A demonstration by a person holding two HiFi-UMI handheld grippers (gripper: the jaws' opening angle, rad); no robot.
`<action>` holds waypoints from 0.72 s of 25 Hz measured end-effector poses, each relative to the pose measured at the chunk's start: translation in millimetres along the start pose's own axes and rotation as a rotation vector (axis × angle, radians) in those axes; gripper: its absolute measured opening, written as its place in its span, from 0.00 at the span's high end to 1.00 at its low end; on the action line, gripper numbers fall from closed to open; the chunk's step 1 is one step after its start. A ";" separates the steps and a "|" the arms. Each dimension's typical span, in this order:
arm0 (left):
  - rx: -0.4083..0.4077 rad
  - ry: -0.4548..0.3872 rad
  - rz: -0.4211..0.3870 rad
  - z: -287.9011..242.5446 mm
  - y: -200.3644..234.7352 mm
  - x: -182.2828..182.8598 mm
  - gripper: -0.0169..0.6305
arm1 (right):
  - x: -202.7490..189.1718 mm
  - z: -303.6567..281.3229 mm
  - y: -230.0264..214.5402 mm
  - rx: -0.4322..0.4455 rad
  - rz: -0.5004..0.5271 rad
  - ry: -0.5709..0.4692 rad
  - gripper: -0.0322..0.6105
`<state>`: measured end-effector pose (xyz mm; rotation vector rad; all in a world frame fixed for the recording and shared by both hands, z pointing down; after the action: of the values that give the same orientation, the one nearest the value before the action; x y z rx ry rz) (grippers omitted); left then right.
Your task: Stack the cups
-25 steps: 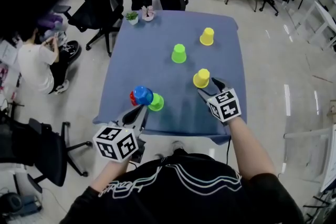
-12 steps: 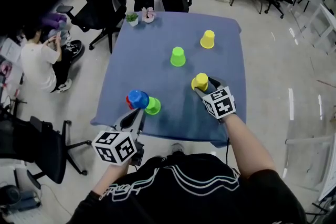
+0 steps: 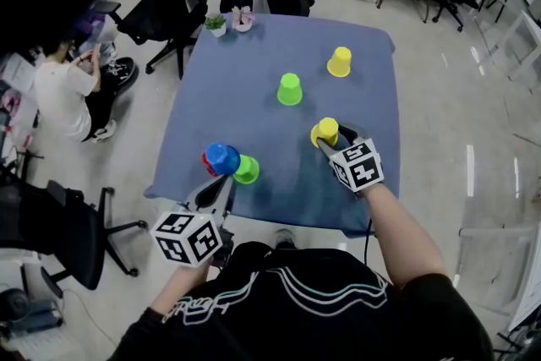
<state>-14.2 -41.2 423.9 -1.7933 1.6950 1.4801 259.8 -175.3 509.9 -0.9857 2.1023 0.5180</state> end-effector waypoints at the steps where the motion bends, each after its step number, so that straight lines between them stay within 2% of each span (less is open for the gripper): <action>1: 0.000 0.003 0.003 -0.4 0.0 -2.0 0.93 | 0.1 0.3 -0.3 0.001 0.001 0.000 0.55; 7: -0.005 0.016 0.009 0.8 2.1 -7.8 0.93 | 5.9 8.8 3.9 -0.004 -0.001 -0.021 0.56; 18: -0.036 0.041 0.006 22.4 11.8 -7.8 0.93 | 19.8 31.6 41.0 -0.007 -0.018 -0.058 0.56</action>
<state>-33.4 -23.0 425.1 -1.8508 1.7047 1.4948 233.7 -139.8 476.3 -0.9818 2.0395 0.5390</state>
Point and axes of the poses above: the fingertips, and each gripper's own axes: z backward along the fingers, y to its left, x out of its top, the point moved 6 cm from there along z, backward along the fingers
